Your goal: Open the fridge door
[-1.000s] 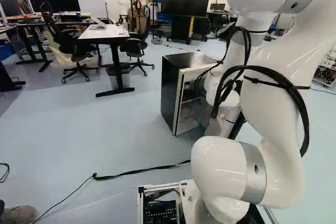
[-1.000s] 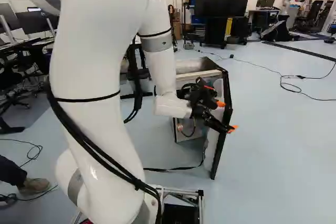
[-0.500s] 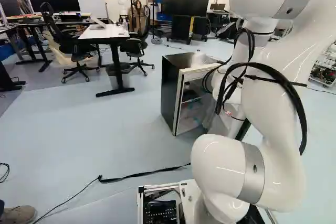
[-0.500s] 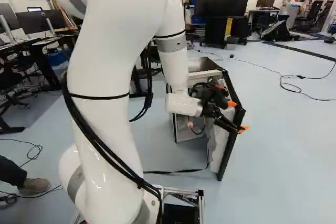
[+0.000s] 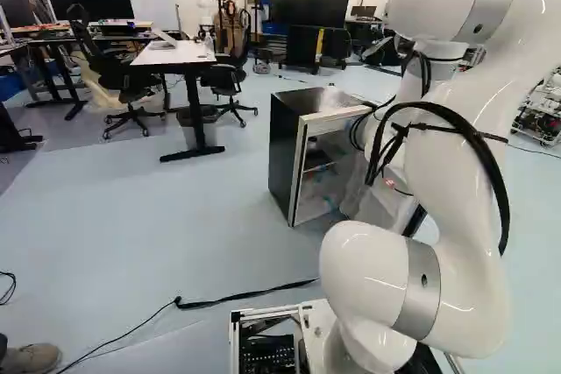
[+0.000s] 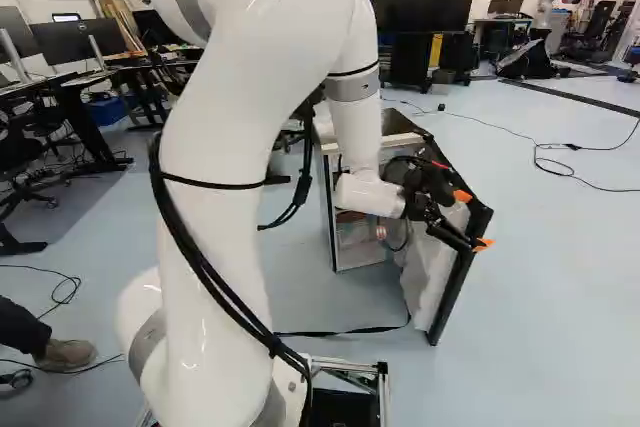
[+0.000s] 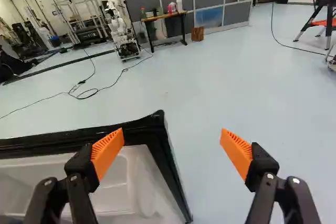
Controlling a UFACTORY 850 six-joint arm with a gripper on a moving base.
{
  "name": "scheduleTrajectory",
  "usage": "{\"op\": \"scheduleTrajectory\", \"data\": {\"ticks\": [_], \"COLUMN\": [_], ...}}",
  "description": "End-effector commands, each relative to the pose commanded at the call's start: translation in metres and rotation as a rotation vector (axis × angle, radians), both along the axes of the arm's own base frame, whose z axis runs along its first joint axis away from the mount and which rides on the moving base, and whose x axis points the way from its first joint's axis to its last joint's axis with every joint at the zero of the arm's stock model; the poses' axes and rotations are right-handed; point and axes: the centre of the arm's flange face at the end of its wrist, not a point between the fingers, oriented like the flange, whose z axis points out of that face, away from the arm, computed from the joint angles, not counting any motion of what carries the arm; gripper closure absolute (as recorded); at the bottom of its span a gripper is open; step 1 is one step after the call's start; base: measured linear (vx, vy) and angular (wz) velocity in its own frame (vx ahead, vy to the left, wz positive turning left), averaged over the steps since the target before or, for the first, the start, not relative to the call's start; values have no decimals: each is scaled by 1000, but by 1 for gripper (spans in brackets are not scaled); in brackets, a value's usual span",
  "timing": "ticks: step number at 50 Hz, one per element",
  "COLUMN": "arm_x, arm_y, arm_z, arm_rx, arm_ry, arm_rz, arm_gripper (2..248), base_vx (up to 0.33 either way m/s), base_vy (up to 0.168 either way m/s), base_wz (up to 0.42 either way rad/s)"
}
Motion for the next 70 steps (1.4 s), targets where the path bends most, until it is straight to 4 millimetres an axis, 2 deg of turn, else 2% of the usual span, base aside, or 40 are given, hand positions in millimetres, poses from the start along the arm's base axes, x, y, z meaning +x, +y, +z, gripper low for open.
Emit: {"op": "scheduleTrajectory", "data": {"ticks": [57,64,70], "arm_x": [46,47,41], "arm_y": [-115,-120,-116], "arm_z": [-13,-14,-13], "arm_rx": [-64,-67,-63], "arm_ry": [-89,-92,-87], "arm_rz": [-125,-131,-132], "arm_gripper": [3,3,3], "base_vx": [0,0,0], "base_vy": [0,0,0], "base_wz": [0,0,0]}}
